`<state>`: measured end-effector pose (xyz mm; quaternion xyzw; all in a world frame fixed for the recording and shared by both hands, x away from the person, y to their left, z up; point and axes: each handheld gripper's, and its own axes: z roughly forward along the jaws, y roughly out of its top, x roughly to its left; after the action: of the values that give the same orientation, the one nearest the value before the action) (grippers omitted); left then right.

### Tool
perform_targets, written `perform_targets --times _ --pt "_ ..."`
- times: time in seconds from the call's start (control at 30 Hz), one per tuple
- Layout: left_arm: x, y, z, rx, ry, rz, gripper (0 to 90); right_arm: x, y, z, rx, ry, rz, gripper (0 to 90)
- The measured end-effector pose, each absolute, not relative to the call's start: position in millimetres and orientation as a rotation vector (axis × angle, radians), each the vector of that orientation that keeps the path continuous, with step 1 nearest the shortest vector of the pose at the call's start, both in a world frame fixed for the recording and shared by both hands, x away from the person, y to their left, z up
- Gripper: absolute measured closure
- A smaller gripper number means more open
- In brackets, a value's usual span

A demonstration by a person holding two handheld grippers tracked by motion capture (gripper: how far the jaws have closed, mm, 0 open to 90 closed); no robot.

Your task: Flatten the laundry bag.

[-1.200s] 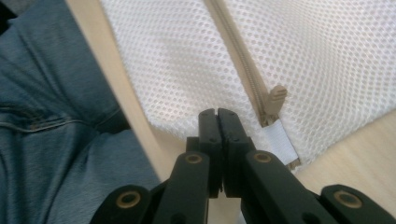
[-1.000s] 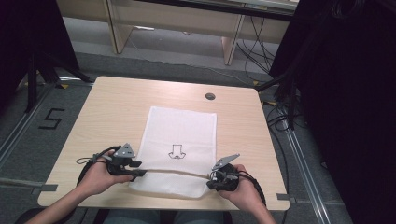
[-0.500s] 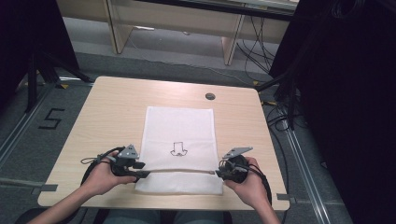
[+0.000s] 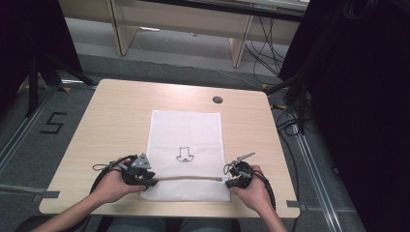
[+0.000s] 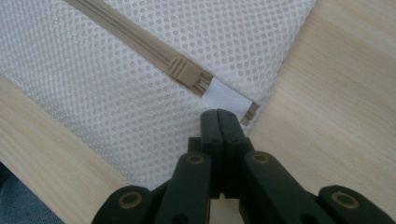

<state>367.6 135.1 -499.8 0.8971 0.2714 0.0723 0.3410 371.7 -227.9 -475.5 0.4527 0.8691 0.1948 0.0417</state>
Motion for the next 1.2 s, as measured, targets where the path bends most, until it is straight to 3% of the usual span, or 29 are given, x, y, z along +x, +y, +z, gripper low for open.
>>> perform_targets --times 0.47,0.57,0.73,0.9,1.2 --pt "362 147 -498 2.411 0.664 0.172 68.0 363 -213 -481 1.332 2.682 0.566 90.0" --pt "360 146 -501 2.347 0.717 0.150 67.5 360 -211 -481 1.318 2.676 0.570 90.0" --pt "363 147 -498 2.302 0.716 0.162 63.4 358 -214 -478 1.337 2.634 0.617 86.2" --pt "369 145 -495 2.159 0.764 0.211 53.3 355 -231 -467 1.345 2.445 0.793 78.7" --pt "372 139 -496 2.124 0.746 0.229 40.6 356 -251 -464 1.361 2.369 0.810 68.9"
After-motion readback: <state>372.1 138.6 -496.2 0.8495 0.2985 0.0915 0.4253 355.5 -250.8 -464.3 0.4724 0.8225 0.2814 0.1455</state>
